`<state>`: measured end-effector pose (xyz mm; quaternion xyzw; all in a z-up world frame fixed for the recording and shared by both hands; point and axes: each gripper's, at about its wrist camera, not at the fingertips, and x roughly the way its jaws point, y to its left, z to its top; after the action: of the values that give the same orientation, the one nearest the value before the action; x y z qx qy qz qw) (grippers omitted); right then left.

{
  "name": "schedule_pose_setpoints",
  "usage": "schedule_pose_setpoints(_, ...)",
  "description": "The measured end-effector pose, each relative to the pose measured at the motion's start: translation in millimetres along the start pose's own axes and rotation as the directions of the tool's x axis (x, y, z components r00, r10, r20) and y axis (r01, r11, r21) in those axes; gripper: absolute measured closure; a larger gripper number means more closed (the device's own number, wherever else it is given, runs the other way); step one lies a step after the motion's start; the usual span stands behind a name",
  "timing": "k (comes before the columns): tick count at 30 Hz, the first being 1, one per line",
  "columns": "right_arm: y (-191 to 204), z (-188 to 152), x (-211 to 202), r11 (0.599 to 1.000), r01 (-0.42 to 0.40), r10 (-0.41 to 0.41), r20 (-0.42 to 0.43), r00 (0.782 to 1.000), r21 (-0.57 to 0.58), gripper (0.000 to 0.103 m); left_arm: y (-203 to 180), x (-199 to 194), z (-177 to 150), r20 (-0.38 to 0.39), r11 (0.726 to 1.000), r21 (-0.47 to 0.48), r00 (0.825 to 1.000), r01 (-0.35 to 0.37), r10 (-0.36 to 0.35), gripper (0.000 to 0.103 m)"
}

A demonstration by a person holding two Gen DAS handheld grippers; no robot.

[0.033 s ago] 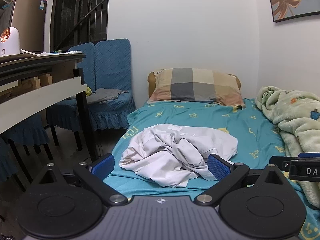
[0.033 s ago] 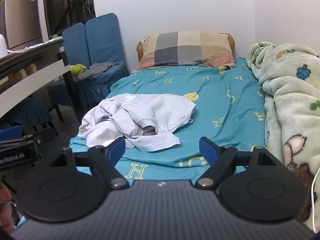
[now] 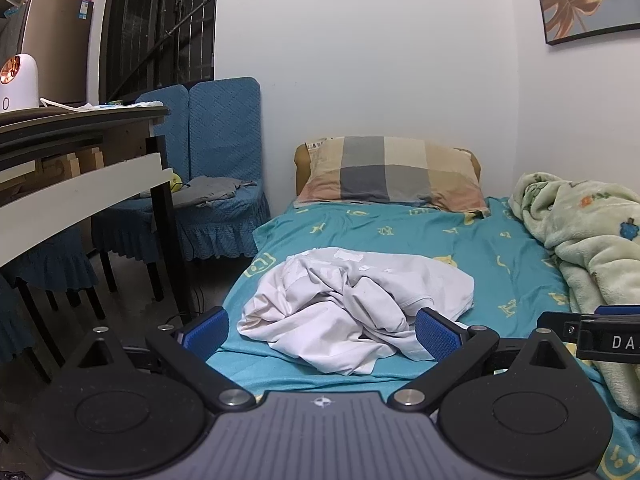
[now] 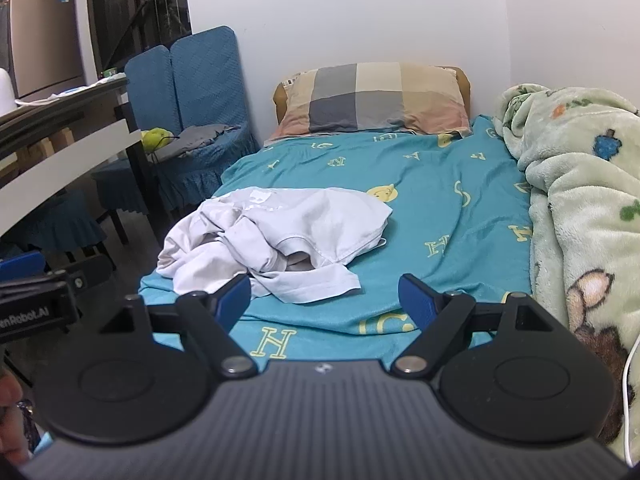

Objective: Fold clothes
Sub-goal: 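Move both grippers toward the crumpled white T-shirt on the bed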

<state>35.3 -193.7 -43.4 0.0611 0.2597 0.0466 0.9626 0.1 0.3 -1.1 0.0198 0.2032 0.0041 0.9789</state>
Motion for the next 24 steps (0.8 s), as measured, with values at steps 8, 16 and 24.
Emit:
schedule_pose_setpoints(8,-2.1,4.6,2.0,1.0,0.006,-0.006,0.019,1.0,0.013,0.021,5.7,6.3,-5.4,-0.015,1.0,-0.026,1.0,0.011,-0.012,0.001)
schedule_pose_setpoints(16,-13.1,4.9,-3.1,0.998,-0.006,0.005,0.026,1.0,0.057,0.021,6.4,2.3,-5.1,0.013,0.999,-0.025,1.0,0.025,-0.025,0.0)
schedule_pose_setpoints(24,-13.1,2.5,0.6,0.999,0.012,-0.012,0.01,1.0,0.048,0.021,6.3,4.1,-12.1,0.04,1.0,-0.016,0.999,0.013,-0.012,0.0)
